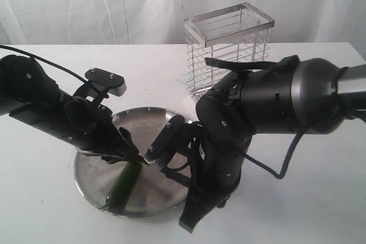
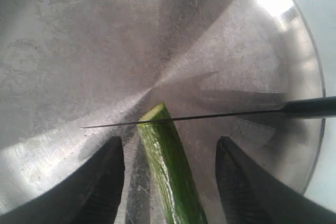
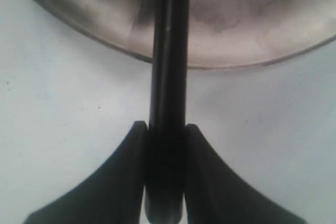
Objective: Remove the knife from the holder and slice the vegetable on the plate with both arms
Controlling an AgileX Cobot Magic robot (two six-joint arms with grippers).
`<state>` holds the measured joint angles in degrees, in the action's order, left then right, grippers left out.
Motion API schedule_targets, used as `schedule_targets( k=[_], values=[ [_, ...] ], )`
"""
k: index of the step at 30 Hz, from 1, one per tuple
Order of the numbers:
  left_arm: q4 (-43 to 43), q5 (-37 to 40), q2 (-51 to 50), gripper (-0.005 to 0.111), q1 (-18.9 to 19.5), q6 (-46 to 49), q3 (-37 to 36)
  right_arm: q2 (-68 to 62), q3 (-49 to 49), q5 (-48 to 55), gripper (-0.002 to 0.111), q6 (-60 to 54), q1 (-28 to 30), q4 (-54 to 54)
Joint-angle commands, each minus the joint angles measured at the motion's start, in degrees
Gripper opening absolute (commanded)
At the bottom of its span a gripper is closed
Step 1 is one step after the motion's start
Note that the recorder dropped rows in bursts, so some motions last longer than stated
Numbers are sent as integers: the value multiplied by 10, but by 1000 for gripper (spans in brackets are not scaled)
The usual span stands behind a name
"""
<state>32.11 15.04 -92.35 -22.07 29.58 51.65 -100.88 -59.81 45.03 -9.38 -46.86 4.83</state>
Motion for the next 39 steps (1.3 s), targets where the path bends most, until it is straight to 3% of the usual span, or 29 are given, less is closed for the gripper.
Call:
schedule_targets(
  k=[1, 36, 39],
  values=[
    [4, 12, 5, 57, 2, 1, 1, -24, -3, 5, 0, -6, 0, 2],
    [-24, 4, -9, 56, 2, 1, 1, -26, -24, 54, 0, -8, -23, 1],
    [-30, 3, -27, 50, 2, 1, 1, -26, -24, 54, 0, -8, -23, 1]
  ],
)
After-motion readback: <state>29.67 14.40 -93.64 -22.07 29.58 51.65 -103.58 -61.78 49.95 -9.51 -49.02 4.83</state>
